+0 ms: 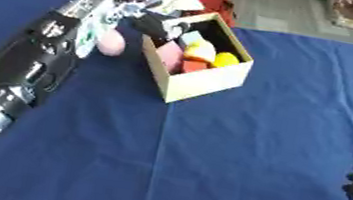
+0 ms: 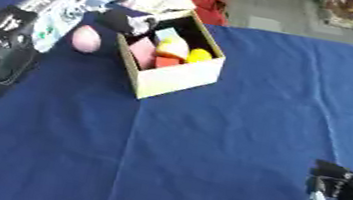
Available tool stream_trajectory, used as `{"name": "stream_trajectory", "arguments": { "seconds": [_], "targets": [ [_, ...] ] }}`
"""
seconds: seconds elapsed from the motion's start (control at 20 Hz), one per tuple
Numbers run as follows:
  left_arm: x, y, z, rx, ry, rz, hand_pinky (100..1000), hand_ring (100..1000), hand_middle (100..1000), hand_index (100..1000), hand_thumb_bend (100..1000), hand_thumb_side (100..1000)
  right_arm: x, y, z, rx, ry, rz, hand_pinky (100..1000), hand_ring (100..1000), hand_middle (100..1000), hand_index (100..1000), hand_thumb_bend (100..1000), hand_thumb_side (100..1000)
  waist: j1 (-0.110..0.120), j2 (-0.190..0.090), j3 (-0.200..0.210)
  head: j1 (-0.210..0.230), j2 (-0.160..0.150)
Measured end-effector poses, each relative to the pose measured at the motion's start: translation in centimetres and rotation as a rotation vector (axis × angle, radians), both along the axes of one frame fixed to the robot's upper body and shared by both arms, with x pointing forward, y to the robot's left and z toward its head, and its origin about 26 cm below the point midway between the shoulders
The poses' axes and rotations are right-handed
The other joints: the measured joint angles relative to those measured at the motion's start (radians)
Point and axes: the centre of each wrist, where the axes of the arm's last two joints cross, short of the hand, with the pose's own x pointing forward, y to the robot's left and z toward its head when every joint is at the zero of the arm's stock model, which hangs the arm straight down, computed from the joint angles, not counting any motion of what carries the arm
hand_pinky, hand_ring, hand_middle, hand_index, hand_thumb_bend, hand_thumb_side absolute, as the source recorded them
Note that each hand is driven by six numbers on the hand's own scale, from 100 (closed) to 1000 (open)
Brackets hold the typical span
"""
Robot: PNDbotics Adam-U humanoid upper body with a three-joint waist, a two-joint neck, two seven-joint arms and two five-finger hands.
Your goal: Pick up objects on the table and place them in the box.
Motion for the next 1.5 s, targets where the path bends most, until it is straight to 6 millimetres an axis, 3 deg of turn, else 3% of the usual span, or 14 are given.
{"name": "stream_trajectory", "arguments": {
  "seconds": [0.35,0.6,0.75,1.1,1.5],
  "targets": [
    [-1.6,4.6,1.0,-0.024,0.071,0.135,824,773,838,932,264,438,0.0,-0.1,0.0,0.002,-0.002,-0.008,680,660,675,804,100,400,0.0,0.0,0.019,-0.012,-0.001],
    [-1.2,7.6,-1.3,-0.029,0.202,0.266,808,746,810,915,296,324,0.0,-0.1,0.0,0.002,-0.003,-0.009,680,660,675,804,100,399,0.0,0.0,0.023,-0.016,-0.001],
    [-1.0,8.8,-2.8,-0.019,0.258,0.315,805,743,807,912,308,334,0.0,-0.2,0.0,0.002,-0.004,-0.011,679,660,675,804,100,399,0.0,0.0,0.024,-0.016,-0.001],
    [-0.4,9.1,-5.3,-0.004,0.357,0.324,802,742,806,910,317,344,0.0,-0.2,0.0,0.003,-0.004,-0.013,678,660,675,804,100,401,0.0,0.0,0.023,-0.016,-0.001],
    [0.0,8.5,-7.3,0.005,0.375,0.342,776,704,772,885,295,219,0.0,-0.2,0.0,0.003,-0.004,-0.013,678,661,675,804,100,404,0.0,0.0,0.02,-0.014,-0.001]
  ]
}}
